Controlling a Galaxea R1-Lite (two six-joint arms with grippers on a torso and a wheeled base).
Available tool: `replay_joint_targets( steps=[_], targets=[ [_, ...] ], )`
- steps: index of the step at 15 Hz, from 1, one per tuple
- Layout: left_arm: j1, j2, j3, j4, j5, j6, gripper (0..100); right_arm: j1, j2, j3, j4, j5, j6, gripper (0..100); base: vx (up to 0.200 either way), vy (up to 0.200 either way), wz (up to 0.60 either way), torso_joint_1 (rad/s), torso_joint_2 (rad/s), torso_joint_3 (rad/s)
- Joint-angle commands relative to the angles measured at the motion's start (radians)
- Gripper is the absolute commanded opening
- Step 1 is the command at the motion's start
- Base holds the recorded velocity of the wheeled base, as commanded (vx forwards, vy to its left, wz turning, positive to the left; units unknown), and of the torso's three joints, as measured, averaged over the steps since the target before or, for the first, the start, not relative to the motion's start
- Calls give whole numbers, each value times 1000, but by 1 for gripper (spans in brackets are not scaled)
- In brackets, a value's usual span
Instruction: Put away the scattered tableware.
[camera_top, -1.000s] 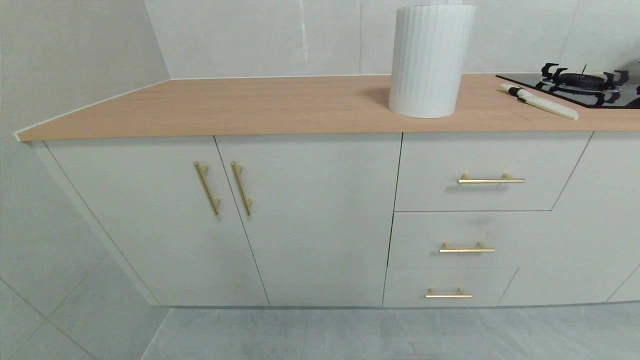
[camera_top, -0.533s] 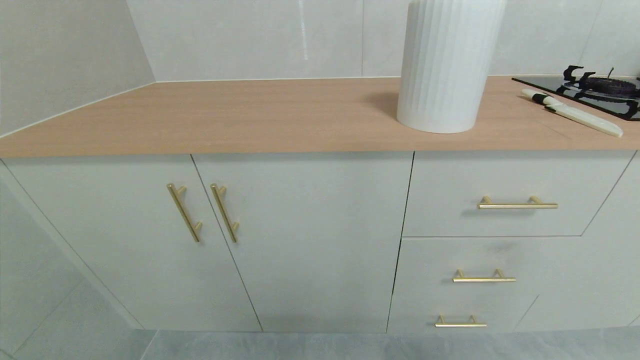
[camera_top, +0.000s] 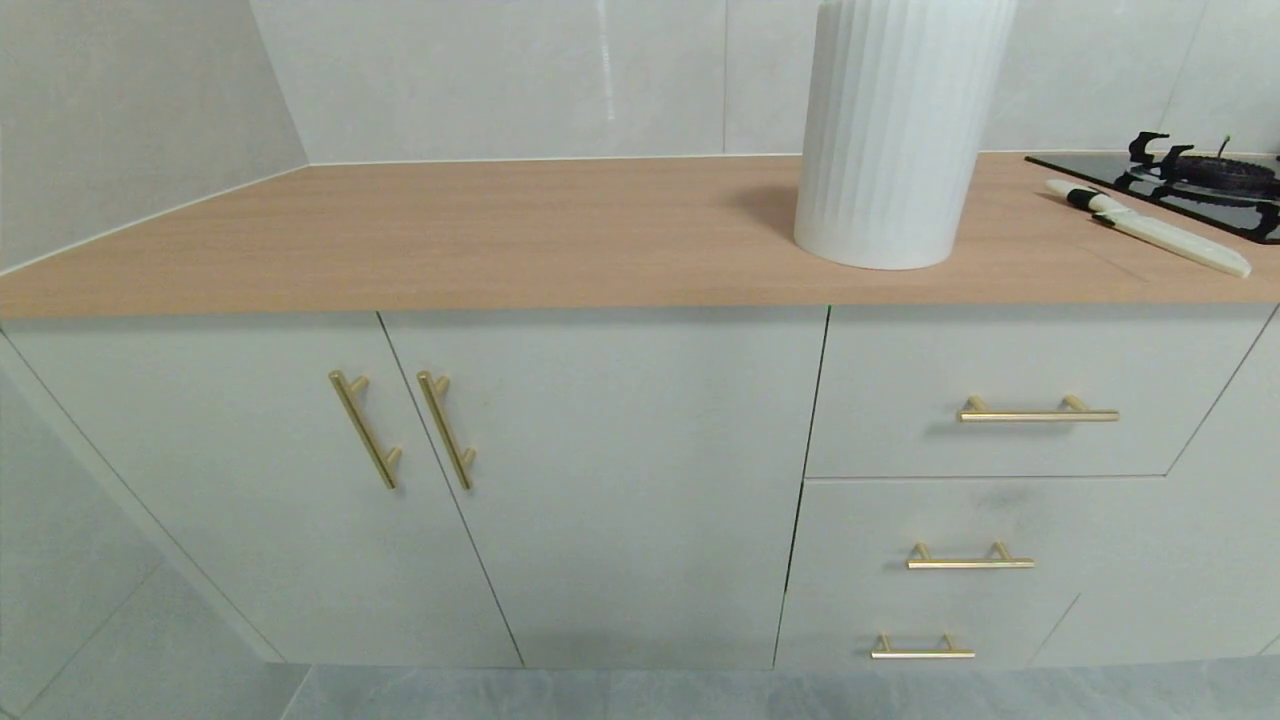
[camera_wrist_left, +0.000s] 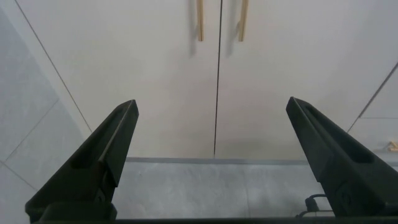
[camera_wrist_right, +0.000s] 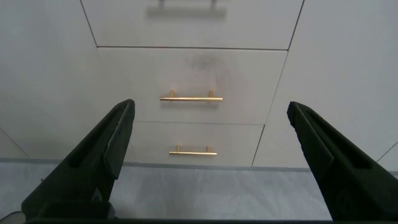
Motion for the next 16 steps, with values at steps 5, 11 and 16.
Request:
replay_joint_targets(
  steps=[5, 11, 16],
  targets=[
    [0, 2, 0, 0, 1, 0, 100, 0, 2, 0, 0, 0, -1, 100, 0, 0, -120, 0, 0, 0],
    [0, 2, 0, -2, 1, 0, 100, 0, 2, 0, 0, 0, -1, 100, 0, 0, 0, 0, 0, 0],
    [0, 2, 0, 0, 1, 0, 100, 0, 2, 0, 0, 0, -1, 100, 0, -80, 0, 1, 0, 2]
  ],
)
